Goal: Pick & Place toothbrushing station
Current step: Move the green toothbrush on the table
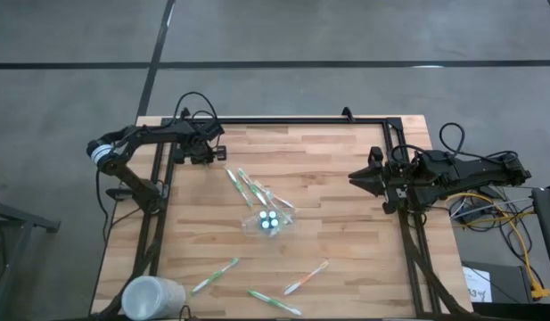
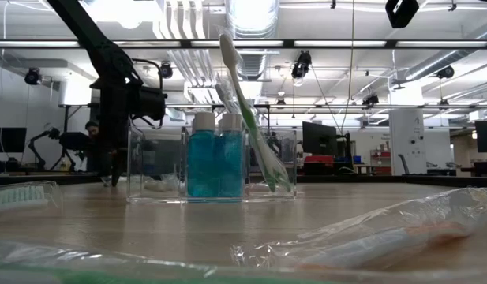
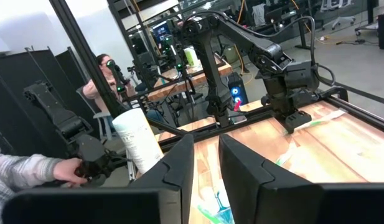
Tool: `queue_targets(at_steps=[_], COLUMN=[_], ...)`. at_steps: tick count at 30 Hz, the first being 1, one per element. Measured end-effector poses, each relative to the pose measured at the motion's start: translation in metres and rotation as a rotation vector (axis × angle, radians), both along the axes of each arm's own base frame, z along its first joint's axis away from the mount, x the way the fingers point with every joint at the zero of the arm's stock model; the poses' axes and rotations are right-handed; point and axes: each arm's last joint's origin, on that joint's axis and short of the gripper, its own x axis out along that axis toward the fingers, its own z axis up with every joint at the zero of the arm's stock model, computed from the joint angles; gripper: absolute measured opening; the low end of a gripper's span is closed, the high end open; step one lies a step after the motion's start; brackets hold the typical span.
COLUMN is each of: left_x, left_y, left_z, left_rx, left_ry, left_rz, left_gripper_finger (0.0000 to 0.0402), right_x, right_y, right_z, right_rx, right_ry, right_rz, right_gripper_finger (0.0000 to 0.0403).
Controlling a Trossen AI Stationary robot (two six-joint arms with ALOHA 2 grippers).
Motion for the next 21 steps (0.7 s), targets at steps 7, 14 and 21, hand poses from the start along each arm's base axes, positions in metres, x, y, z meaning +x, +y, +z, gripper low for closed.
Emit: queue_targets(at_steps=[7, 14, 21], left_x=[0.001, 0.007, 0.013], left_y=[-0.006, -0.021, -0.034], left_z=[-0.002, -0.004, -0.005], left_rx=[-0.007, -0.034, -0.076], left_ry=[0.023, 0.048, 0.066], left_rz=[-0.017, -0.049, -0.066], left_gripper_finger=[0.0037, 0.0037, 0.0037], right_x=[0.0, 0.0, 0.0], right_y=[0.0, 0.0, 0.0], right_z=[0.0, 0.0, 0.0], right_rx=[0.0, 0.0, 0.0], right_ry=[0.001, 0.0, 0.0], right_rz=[0.0, 0.0, 0.0], right_gripper_finger=[0.0073, 0.0081, 0.0075])
